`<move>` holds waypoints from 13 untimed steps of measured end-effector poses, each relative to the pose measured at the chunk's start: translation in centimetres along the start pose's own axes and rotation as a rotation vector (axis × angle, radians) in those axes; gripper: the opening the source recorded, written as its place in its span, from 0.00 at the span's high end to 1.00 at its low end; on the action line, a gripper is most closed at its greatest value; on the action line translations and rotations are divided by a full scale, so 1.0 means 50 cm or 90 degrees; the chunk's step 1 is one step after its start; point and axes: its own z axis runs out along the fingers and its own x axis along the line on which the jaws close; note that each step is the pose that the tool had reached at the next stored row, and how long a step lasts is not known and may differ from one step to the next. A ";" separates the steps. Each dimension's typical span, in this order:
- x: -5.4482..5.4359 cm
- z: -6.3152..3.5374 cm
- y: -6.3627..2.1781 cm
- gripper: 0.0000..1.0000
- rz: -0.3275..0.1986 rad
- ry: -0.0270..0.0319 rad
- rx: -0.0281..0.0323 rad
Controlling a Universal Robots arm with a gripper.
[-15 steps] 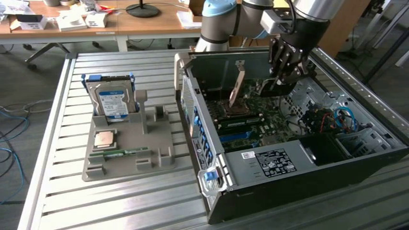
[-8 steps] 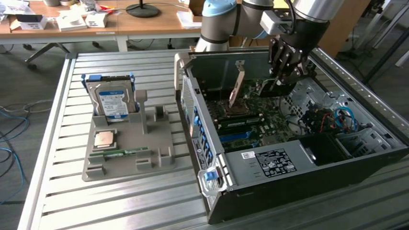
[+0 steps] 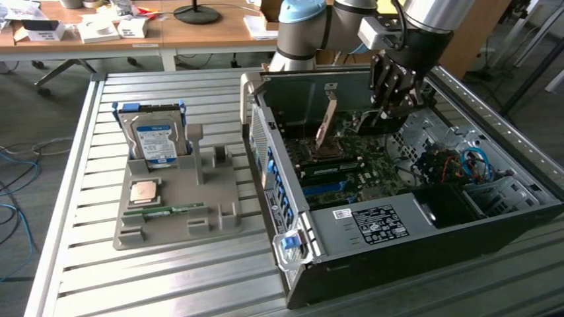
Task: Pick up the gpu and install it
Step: 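Insert the gpu into the slot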
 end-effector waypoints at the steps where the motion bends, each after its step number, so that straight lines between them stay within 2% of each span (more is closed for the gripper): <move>1: 0.000 0.000 0.000 0.74 0.000 0.0000 0.0000; 13: 0.001 0.017 0.000 0.74 0.000 -0.0001 0.0001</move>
